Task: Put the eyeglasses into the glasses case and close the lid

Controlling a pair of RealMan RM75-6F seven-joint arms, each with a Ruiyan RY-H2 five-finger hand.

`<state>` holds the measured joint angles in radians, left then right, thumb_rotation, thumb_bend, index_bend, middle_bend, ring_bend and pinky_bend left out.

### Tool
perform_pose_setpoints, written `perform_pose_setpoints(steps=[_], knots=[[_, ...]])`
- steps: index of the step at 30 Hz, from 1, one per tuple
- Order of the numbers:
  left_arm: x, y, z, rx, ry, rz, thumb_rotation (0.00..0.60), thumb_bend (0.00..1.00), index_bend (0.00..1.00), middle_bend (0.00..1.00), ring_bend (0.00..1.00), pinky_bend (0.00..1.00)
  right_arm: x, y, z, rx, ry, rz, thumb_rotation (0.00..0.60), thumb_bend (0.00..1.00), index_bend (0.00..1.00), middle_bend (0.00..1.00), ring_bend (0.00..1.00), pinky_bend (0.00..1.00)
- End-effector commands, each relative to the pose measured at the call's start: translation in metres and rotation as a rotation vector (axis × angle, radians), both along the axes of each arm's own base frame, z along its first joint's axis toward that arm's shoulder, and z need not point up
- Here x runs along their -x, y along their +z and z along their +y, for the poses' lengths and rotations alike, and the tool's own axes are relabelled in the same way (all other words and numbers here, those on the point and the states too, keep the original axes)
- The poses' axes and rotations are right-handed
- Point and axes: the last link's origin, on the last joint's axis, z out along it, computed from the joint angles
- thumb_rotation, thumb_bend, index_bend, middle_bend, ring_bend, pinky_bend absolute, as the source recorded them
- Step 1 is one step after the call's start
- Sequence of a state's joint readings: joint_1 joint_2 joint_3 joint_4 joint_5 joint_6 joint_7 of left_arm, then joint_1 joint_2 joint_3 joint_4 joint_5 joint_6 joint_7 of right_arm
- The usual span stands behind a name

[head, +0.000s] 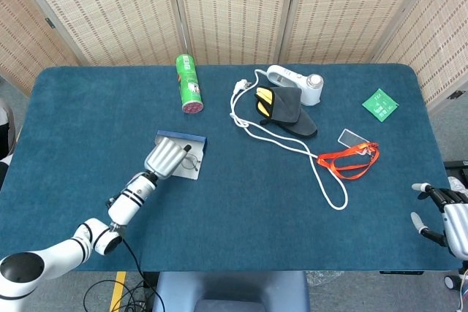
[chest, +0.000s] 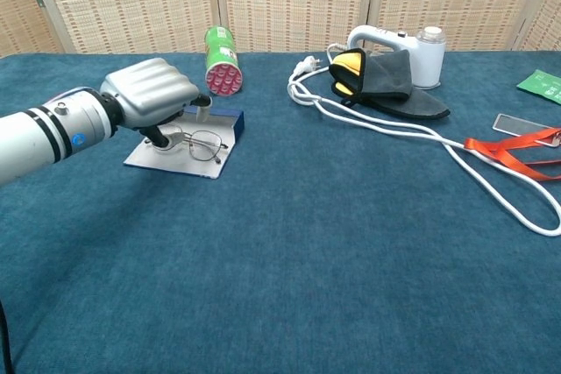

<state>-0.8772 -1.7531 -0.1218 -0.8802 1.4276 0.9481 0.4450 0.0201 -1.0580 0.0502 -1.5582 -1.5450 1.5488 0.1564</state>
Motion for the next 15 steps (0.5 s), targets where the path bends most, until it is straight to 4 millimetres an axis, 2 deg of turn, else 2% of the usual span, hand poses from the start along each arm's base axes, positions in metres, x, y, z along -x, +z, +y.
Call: perform_pose_setpoints(steps=[1,6,8,11,15], knots=[[0.001,0.002,0.001,-0.022,0.010,-0.023,0.600,0.43,0.26,0.90,0.87,0.97,0.000,0.000,0.000,0.001,0.002,0.000,0.600,0.32,0.29,0.44,0.39,0.35],[0.008,0.014,-0.004,-0.049,0.057,-0.119,0.600,0.42,0.18,0.89,0.86,0.97,0.000,0.001,0.000,0.004,0.004,0.002,0.600,0.32,0.29,0.44,0.39,0.35],[0.013,0.016,-0.007,-0.050,0.081,-0.136,0.600,0.39,0.16,0.88,0.86,0.97,0.000,0.001,0.000,0.004,0.003,0.002,0.600,0.32,0.29,0.44,0.39,0.35],[0.019,0.015,-0.011,-0.044,0.116,-0.151,0.600,0.27,0.10,0.88,0.86,0.97,0.000,0.000,-0.001,-0.001,0.004,-0.001,0.600,0.32,0.29,0.44,0.39,0.35],[0.021,0.008,-0.011,-0.035,0.152,-0.173,0.600,0.25,0.09,0.88,0.86,0.97,0.000,-0.001,-0.002,-0.004,0.006,-0.001,0.600,0.32,0.29,0.44,0.39,0.35]])
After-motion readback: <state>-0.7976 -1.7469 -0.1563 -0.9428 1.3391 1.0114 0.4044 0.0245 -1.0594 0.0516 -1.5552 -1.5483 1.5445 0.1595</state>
